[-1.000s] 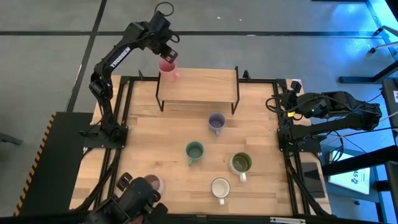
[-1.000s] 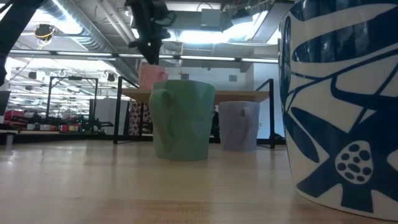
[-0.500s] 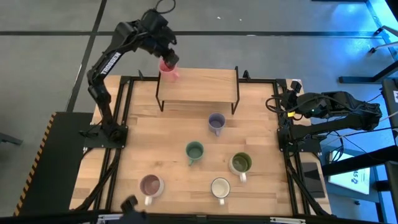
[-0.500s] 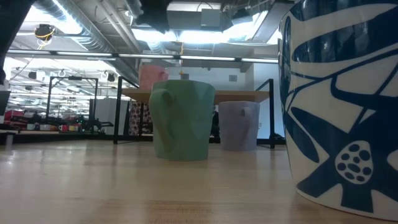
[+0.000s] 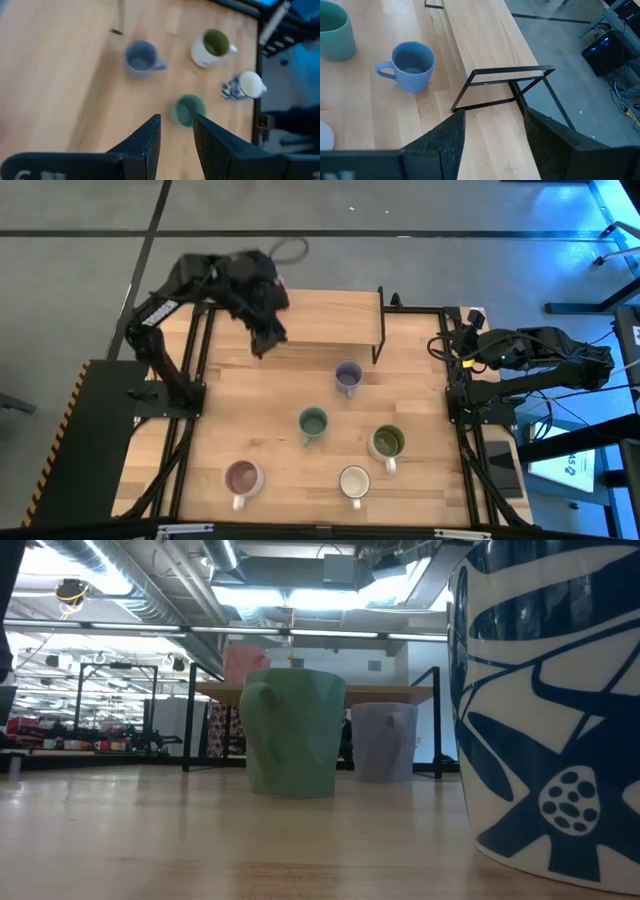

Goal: Place coffee mugs
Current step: Put the white-brown mug on the shelf

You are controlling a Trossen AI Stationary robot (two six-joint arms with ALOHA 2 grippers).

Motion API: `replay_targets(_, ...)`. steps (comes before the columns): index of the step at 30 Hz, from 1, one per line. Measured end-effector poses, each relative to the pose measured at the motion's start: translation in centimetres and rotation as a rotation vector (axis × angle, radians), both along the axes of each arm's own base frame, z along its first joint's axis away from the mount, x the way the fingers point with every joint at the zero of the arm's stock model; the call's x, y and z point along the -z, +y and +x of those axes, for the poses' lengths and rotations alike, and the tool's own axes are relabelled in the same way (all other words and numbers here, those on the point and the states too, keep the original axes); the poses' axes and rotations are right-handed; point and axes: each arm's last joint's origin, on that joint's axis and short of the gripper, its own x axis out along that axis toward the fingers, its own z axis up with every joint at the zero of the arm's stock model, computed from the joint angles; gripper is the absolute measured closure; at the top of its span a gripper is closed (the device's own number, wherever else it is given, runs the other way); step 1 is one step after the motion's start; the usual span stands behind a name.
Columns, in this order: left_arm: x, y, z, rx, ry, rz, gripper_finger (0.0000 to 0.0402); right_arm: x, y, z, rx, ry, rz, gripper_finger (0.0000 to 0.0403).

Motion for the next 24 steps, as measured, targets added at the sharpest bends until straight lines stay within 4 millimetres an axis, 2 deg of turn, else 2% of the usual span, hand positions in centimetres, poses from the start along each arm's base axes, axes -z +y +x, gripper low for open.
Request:
replay_targets(8,-0.1,-8.2,0.4,0.145,0.018,0.018,0.0291,0.0,0.0,0.0,-0.001,0.0,0.001,0.021)
replay_targets(14,0.8,-12.6,0.1,0.189,0.059,0.04,0.0271,0.0,0.0,0.0,-0.002,0.0,0.001,0.021)
replay_targets(18,3.0,-15.2,0.3,0.233,0.165,0.015,0.0253,0.0,0.0,0.0,-0.002,0.0,0.002,0.021)
replay_targets(24,8.5,-17.6,0.5,0.259,0.39,0.065,0.0232,0.0,0.0,0.0,-0.002,0.0,0.002,0.021)
